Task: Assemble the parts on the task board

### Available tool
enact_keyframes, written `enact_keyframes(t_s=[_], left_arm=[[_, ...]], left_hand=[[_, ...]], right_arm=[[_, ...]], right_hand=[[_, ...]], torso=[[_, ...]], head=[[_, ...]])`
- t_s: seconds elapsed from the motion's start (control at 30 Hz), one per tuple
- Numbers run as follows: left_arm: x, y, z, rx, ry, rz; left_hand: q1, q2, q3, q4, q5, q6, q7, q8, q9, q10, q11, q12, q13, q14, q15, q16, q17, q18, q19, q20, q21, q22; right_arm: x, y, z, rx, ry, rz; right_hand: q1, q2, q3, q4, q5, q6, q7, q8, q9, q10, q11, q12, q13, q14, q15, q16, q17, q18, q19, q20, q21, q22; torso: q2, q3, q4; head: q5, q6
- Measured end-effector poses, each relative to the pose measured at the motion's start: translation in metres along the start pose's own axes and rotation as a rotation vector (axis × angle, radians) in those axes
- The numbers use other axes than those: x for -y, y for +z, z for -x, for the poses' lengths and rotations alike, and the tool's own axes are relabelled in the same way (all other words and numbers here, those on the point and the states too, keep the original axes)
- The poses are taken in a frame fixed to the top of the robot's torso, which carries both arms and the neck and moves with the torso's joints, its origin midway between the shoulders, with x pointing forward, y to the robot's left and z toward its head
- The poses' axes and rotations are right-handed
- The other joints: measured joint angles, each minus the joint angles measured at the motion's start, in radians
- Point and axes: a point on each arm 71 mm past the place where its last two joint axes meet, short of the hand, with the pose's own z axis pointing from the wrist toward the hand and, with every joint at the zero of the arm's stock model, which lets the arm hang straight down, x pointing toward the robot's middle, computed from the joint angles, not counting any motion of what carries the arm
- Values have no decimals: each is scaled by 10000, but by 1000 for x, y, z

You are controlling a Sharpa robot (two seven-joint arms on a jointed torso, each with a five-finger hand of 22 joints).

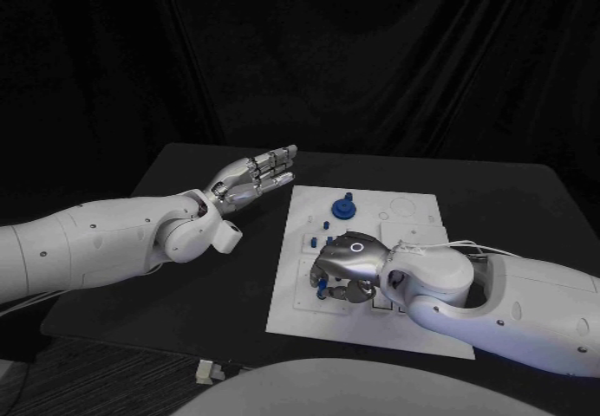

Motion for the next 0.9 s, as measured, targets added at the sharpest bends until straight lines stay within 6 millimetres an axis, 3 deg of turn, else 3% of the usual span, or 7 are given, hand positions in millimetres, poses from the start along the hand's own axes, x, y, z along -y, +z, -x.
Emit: enact_keyframes(t_s=[0.9], left_arm=[[-1,0,-1,-53,-53,53]], left_hand=[[39,40,29,-29,37,1,1,0,0,0,0,0,0,36,36,0,3,-1,1,71,0,17]], right_arm=[[-1,0,-3,-33,62,91]], right_hand=[[-40,-39,153,-98,-39,-36,36,-47,26,3,-2,1,23,0,0,-43,-96,-1,-37,37,-98,-2]], torso=[[1,0,-4]], head=[[-2,0]])
